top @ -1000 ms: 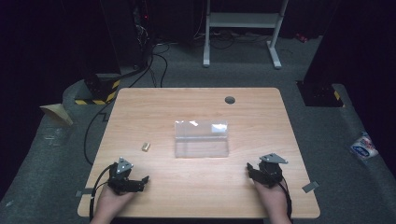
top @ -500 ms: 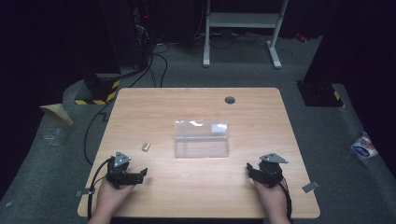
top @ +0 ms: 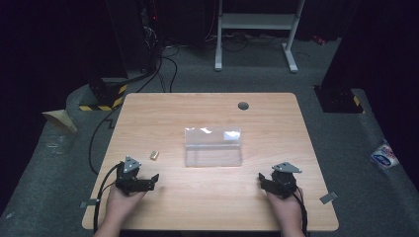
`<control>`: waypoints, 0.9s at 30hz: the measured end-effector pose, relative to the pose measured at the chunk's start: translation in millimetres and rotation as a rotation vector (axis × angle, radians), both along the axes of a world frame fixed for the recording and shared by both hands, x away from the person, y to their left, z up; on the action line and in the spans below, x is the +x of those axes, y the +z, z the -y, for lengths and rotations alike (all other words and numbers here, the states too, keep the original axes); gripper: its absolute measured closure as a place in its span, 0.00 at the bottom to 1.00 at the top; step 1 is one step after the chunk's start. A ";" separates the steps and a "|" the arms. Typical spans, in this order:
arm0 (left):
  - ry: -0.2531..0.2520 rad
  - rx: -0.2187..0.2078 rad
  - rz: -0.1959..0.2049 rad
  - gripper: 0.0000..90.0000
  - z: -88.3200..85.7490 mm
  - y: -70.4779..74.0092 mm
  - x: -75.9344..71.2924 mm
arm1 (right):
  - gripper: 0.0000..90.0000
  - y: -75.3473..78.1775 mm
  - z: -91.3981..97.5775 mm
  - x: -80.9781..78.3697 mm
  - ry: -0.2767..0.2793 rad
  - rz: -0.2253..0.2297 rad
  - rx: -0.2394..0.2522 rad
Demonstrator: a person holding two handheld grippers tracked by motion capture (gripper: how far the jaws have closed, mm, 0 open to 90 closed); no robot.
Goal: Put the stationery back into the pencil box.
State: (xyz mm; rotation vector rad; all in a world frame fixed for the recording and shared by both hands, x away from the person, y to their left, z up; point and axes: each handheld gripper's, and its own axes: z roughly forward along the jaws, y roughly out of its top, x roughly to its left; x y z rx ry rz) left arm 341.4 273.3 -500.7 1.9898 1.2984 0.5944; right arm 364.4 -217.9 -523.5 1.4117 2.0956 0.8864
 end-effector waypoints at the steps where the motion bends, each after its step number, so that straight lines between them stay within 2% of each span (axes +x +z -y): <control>1: -0.003 0.004 0.005 0.04 0.1 0.7 1.6 | 0.34 0.0 0.1 0.1 -0.006 -0.003 0.001; 5: 0.013 -0.016 -0.004 0.03 -0.2 1.3 9.3 | 0.36 -0.1 0.2 0.1 -0.017 -0.001 0.002; 10: 0.012 0.007 -0.008 0.02 1.7 4.9 20.0 | 0.38 0.0 0.1 -1.3 -0.011 0.002 0.002; 11: 0.017 -0.009 -0.006 0.02 1.2 5.7 22.0 | 0.37 0.1 0.3 -1.3 -0.012 -0.001 0.002; 16: 0.040 -0.030 -0.026 0.02 -1.3 8.6 35.5 | 0.38 -0.2 0.6 0.2 -0.007 0.003 0.005; 19: 0.056 -0.062 -0.032 0.03 -3.4 6.1 42.1 | 0.38 -0.2 1.0 0.4 -0.008 0.003 0.011; 22: 0.058 -0.050 -0.037 0.04 -4.4 1.5 47.2 | 0.38 -0.2 1.0 0.5 -0.007 0.004 0.009; 27: 0.064 -0.062 -0.047 0.06 -3.8 -7.0 56.0 | 0.38 -0.2 1.0 0.6 -0.007 0.004 0.009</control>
